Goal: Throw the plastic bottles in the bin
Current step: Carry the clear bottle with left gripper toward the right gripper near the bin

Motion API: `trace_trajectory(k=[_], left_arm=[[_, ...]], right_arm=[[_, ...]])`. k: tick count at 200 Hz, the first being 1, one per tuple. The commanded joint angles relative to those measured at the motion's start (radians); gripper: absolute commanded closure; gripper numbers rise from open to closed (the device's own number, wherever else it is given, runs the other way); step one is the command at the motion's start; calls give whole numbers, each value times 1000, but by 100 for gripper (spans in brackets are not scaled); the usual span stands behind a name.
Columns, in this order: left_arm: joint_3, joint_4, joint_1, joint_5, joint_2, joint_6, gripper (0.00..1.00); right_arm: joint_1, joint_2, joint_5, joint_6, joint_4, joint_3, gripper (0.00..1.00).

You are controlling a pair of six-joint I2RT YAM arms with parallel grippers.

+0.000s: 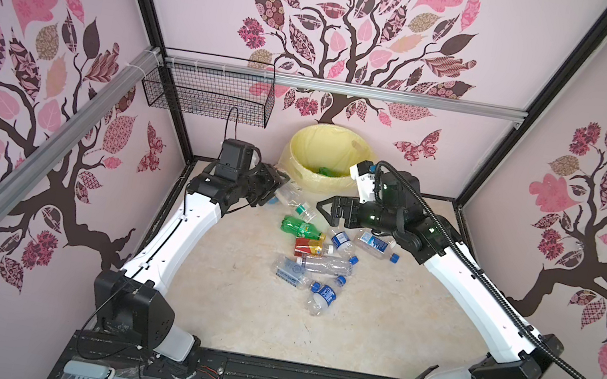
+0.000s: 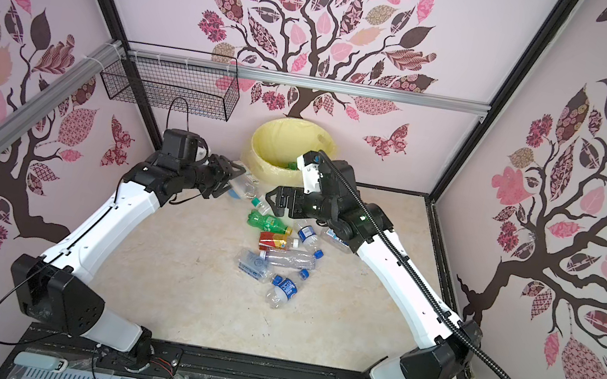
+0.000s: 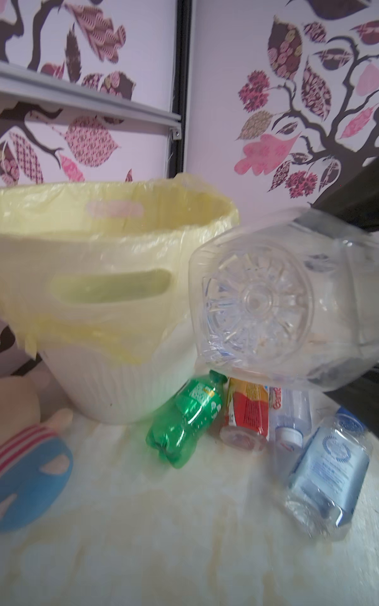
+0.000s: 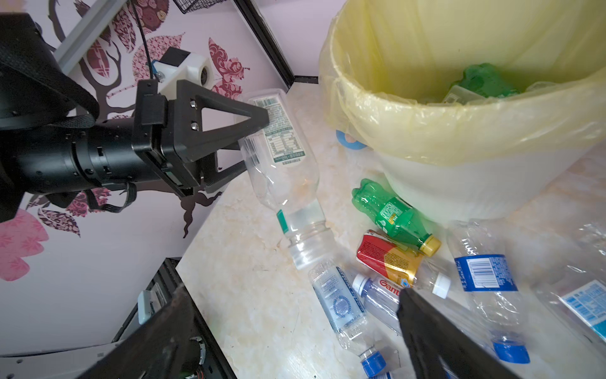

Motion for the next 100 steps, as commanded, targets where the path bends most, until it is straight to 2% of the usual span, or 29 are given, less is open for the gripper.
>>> trace_trajectory(k=[1, 46, 100], left_arm=[[65, 67, -36, 58, 29, -42, 52], [126, 79, -113, 104, 54, -55, 51], [106, 126, -130, 146, 43, -108, 51]], right_arm=[[-2, 38, -33, 22, 5, 48, 0], [-23, 54, -56, 51, 36, 62, 1], [-31, 60, -14, 43, 43, 26, 3]])
